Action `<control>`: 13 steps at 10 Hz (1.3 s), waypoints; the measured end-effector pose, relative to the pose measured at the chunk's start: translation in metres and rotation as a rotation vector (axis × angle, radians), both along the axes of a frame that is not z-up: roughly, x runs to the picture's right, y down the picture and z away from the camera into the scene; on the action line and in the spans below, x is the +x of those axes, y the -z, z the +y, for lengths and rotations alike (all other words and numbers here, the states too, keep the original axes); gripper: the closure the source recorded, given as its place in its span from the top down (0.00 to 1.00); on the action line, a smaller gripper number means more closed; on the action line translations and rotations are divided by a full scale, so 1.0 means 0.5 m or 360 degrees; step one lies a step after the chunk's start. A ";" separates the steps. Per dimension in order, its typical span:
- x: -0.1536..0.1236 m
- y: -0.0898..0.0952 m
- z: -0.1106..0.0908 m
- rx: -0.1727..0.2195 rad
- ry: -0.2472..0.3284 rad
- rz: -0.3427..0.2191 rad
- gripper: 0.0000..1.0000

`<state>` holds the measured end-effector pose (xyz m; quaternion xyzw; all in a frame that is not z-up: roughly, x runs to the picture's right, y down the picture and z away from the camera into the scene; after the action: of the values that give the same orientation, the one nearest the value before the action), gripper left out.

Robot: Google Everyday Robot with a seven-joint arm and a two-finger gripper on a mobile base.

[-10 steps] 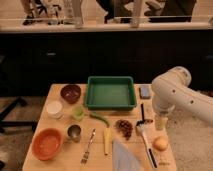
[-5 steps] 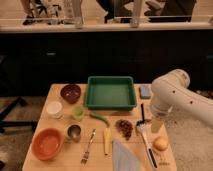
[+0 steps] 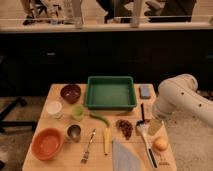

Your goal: Place towel in paper cup

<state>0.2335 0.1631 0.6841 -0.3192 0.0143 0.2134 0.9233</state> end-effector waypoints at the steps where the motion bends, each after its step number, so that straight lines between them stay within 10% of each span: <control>1: -0.007 0.006 0.014 0.0007 -0.0061 0.0007 0.80; 6: -0.065 0.052 0.128 0.0060 -0.0155 -0.0052 0.80; 13: -0.124 0.064 0.152 0.0274 -0.0038 0.0016 0.80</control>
<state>0.1716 0.2393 0.6523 -0.2378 -0.0032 0.2265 0.9445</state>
